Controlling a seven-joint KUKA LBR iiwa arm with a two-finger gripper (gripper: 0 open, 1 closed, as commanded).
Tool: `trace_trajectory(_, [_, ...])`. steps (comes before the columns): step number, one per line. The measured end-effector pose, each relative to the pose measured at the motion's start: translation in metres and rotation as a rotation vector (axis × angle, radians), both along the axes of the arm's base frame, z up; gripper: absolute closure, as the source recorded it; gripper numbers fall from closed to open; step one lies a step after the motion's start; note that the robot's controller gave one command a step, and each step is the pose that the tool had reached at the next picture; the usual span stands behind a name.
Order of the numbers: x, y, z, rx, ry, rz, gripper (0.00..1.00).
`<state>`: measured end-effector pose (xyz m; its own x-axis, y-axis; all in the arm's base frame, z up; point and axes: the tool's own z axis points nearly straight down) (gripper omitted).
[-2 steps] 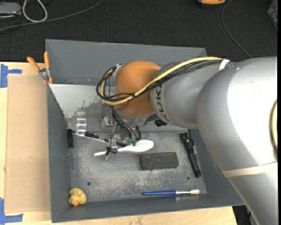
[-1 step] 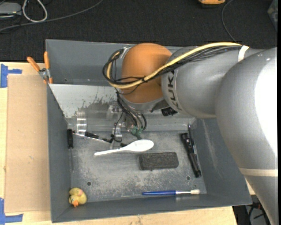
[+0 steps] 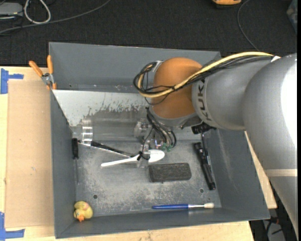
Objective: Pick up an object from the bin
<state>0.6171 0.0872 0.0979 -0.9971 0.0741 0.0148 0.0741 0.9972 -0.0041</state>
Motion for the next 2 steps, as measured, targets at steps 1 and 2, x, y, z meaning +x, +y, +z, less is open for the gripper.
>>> trace_trajectory(1, [-0.002,0.006,-0.030,0.011,-0.021,-0.009,0.00])
trace_trajectory(2, [-0.012,0.008,-0.027,0.003,-0.007,0.031,1.00])
